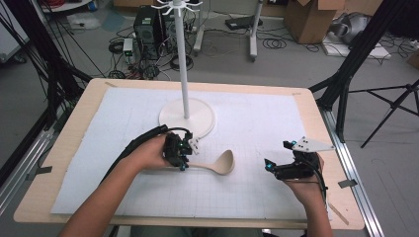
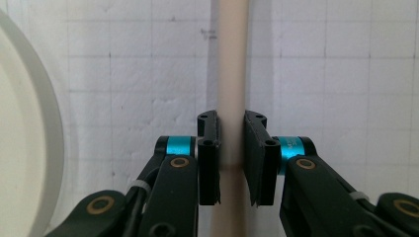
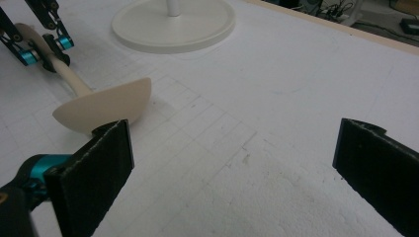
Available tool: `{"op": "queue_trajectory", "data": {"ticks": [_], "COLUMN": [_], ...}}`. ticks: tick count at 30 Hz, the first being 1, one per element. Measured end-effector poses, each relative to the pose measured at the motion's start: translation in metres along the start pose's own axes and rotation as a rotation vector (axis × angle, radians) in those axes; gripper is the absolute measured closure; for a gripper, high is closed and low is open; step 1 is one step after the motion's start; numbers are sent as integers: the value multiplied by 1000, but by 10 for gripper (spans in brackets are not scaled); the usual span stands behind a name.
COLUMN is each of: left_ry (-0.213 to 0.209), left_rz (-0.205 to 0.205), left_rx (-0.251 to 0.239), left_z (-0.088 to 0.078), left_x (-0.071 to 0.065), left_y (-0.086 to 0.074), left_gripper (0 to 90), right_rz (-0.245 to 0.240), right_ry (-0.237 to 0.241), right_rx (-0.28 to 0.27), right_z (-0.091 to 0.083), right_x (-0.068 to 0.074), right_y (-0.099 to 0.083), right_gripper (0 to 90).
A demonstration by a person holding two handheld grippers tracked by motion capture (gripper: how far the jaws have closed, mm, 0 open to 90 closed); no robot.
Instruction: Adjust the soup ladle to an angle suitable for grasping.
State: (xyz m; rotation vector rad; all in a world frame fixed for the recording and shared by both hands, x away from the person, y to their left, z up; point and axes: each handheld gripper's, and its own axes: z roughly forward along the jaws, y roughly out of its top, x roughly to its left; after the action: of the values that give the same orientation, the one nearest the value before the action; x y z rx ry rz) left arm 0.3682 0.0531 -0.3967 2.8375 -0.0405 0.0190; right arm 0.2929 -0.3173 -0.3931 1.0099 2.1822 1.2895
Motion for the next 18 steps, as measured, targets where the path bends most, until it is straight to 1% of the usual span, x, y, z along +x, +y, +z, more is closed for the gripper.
{"op": "queue_trajectory", "data": {"ticks": [4,6,9,10,11,12,13,14,16,18], "left_ry": [2,-2,-5,-5,-5,-5,-6,-9,-8,-13], "left_rz": [5,8,13,14,18,18,17,20,22,28], "left_rx": [1,-7,1,0,1,1,1,-2,-1,2], "left_z": [4,5,7,8,9,9,10,12,13,17], "left_x": [1,1,2,2,2,2,2,2,2,2], "left_y": [10,14,22,25,31,31,34,41,43,50], "left_gripper": [773,773,773,773,773,773,773,773,773,773], "right_rz": [0,4,3,3,3,3,2,1,2,4], "right_ry": [0,1,-1,-1,-2,-2,-3,-5,-4,-4], "right_rx": [-3,-3,-2,-2,-3,-3,-3,-2,-1,-3], "right_z": [-1,-1,-1,-1,-2,-2,-1,-2,-2,-2], "right_x": [0,-1,-1,-1,-2,-2,-1,-1,-1,-2], "right_y": [0,0,0,0,0,0,0,0,0,0], "right_gripper": [5,5,5,5,5,5,5,5,5,5]}}
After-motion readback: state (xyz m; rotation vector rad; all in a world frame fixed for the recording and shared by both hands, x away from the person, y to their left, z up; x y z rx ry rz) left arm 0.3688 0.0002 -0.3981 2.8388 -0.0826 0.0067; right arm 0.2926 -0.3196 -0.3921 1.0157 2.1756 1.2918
